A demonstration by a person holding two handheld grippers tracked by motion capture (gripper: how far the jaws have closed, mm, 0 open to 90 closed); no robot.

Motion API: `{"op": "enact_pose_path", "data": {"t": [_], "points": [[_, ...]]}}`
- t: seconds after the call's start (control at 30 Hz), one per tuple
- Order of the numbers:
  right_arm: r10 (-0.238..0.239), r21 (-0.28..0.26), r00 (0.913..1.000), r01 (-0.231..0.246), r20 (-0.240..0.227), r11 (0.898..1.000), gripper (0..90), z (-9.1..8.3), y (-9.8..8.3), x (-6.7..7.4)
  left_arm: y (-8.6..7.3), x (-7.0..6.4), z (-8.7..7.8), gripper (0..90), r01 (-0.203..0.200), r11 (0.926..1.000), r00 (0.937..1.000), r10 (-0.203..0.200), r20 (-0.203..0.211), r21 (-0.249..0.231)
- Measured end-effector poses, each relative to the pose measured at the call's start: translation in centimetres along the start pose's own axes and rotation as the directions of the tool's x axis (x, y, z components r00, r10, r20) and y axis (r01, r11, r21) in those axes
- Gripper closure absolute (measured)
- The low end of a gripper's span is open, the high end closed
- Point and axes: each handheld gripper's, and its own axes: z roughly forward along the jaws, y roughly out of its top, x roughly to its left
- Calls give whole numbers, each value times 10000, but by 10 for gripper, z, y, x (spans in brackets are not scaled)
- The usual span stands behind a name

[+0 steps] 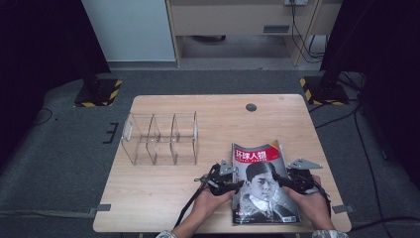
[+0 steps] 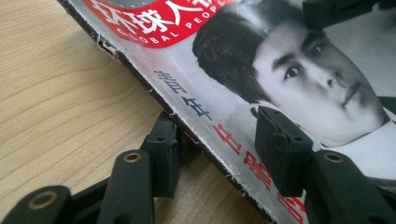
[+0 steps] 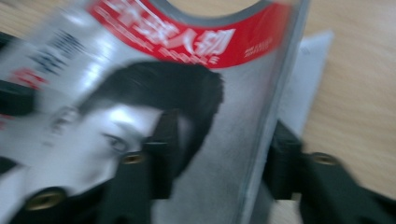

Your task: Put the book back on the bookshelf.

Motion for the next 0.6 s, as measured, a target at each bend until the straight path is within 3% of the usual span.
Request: {"op": "enact_pose_path", "data": {"t": [0.03,0.07,0.1,0.17,0.23,0.27,0.47,0.5,0.6], "points": [[0,0,10000,0,0,10000,481,0,0,0,0,0,0,522,0,10000,10000,0,0,0],[18,152,9994,-23,345,9999,414,1,-1,-2,0,0,0,522,-15,10000,10000,15,-20,-2],[317,174,9955,-334,893,9993,313,-2,-2,-8,0,-1,0,534,-37,10000,10000,37,-40,-8],[640,-36,9916,-640,1122,9979,282,-7,-4,-12,0,-1,0,539,-64,10000,10000,64,-59,-8],[772,-15,9905,-776,1140,9970,271,-9,-5,-14,0,-1,0,548,-63,10000,10000,63,-46,-11],[782,274,9926,-811,925,9963,265,-10,-10,-16,0,-1,0,555,-50,10000,10000,50,-8,-15],[854,404,9959,-865,293,9954,203,-7,-11,-11,-1,2,-1,591,66,10000,9999,-66,103,-38],[633,832,9979,-642,132,9945,221,-2,-12,-5,-1,2,-1,596,83,10000,9999,-83,129,-38],[395,827,9979,-436,514,9956,222,2,-11,0,2,5,-1,608,64,10000,9997,-65,246,33]]}}
